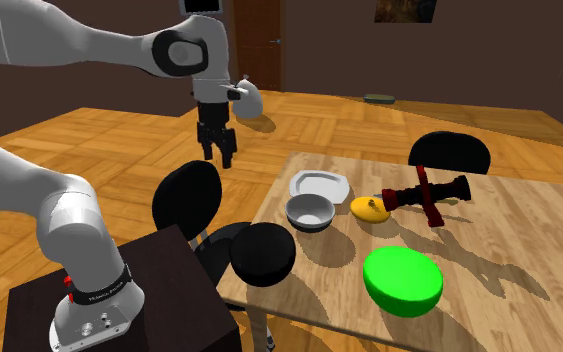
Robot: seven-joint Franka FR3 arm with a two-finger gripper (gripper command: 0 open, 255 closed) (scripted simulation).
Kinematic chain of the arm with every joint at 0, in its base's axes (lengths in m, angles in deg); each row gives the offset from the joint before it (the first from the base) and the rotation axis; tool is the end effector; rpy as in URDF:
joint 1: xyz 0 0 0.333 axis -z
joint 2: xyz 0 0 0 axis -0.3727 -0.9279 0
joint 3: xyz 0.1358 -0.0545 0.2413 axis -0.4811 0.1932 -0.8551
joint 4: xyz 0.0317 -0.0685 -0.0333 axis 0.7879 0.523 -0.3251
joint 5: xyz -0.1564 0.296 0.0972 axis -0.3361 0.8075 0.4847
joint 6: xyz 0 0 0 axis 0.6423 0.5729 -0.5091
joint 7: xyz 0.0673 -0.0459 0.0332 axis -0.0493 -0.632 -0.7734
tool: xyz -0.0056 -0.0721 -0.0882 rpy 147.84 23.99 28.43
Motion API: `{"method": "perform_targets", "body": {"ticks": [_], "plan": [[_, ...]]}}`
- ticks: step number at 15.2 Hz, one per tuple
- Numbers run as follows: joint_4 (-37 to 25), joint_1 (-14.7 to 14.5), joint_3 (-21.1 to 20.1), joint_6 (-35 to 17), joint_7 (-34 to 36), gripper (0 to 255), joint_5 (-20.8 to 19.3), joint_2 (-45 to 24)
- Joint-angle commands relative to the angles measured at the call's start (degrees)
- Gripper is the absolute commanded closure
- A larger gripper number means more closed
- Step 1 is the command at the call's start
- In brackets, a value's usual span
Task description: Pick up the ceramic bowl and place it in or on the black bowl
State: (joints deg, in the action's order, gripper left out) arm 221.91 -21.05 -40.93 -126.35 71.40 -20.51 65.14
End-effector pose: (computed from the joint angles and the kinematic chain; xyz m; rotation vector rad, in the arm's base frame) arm 0.3336 -0.0036 0.4911 2.9983 0.1857 -0.1892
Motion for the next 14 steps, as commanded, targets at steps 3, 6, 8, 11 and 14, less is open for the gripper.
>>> {"method": "perform_targets", "body": {"ticks": [3, 6, 8, 11, 14], "plan": [[0.37, -0.32, -1.79, -7.81, 3.08, 0, -0.45, -6.71], [-0.63, -0.24, -2.85, -13.05, 5.20, 0, -1.43, -12.54], [-1.74, -0.14, -3.52, -16.26, 6.71, 0, -2.32, -16.62], [-4.04, 0.03, -4.43, -20.58, 9.13, 0, -4.04, -22.97], [-7.10, 0.08, -5.11, -24.21, 11.72, 0, -6.21, -29.48]]}}
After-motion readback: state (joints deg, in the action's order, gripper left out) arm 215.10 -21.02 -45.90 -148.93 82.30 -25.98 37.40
